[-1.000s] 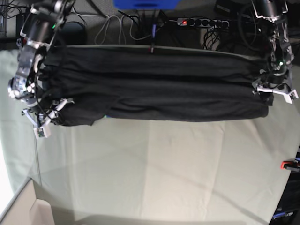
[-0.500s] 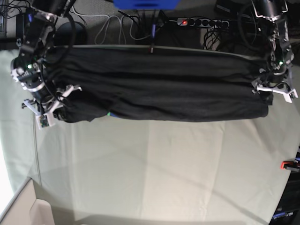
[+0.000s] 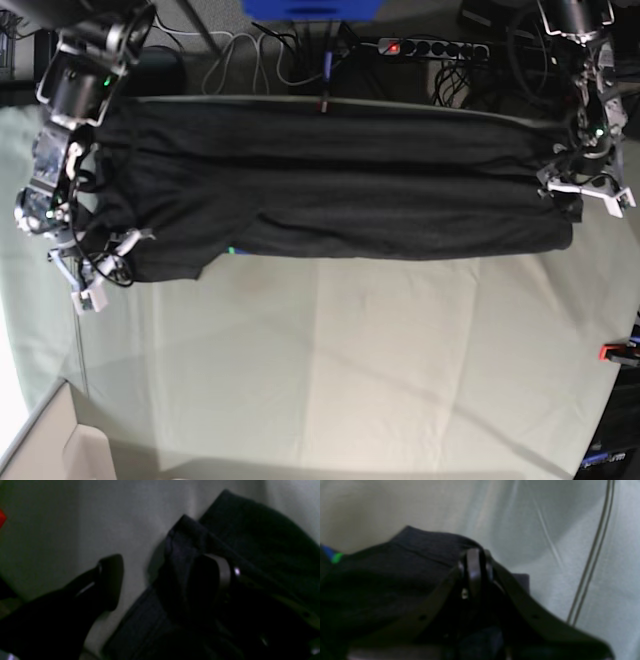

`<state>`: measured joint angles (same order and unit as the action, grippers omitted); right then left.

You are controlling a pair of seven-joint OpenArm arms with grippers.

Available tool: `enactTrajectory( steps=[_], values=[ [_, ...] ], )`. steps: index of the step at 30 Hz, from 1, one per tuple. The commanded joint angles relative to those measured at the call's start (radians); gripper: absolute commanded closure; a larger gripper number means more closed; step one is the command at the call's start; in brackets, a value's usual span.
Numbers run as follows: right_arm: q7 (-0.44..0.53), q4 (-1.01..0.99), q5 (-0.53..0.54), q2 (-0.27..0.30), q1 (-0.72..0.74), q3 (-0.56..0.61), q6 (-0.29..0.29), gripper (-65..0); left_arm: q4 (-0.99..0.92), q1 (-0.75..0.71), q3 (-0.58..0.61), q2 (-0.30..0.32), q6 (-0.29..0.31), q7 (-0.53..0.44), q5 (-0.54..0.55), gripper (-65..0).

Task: Layout the t-shirt on the table in an organized manner, then fold the t-shirt properly
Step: 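Regrasp the band end with the right gripper and tuck it inward, then hold both band ends and press them toward the shirt center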

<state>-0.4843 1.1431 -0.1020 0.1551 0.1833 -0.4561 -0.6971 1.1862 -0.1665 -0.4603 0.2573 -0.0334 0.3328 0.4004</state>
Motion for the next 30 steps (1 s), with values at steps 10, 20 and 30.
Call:
enactTrajectory(
  steps=[10,20,30],
  values=[
    [0.022,-0.068,0.017,0.030,0.061,0.000,-0.001,0.0,0.018,0.011,-0.002,0.015,-0.003,-0.022,-0.002,-45.4],
    [0.022,0.269,0.020,-0.048,-0.077,-0.003,-0.001,0.0,0.013,0.015,-0.005,0.015,-0.003,-0.022,-0.002,-45.4],
    [0.014,0.495,0.018,-0.168,-0.218,-0.194,-0.001,0.0,0.013,0.018,-0.005,0.015,-0.003,-0.022,-0.002,-45.4]
  ],
)
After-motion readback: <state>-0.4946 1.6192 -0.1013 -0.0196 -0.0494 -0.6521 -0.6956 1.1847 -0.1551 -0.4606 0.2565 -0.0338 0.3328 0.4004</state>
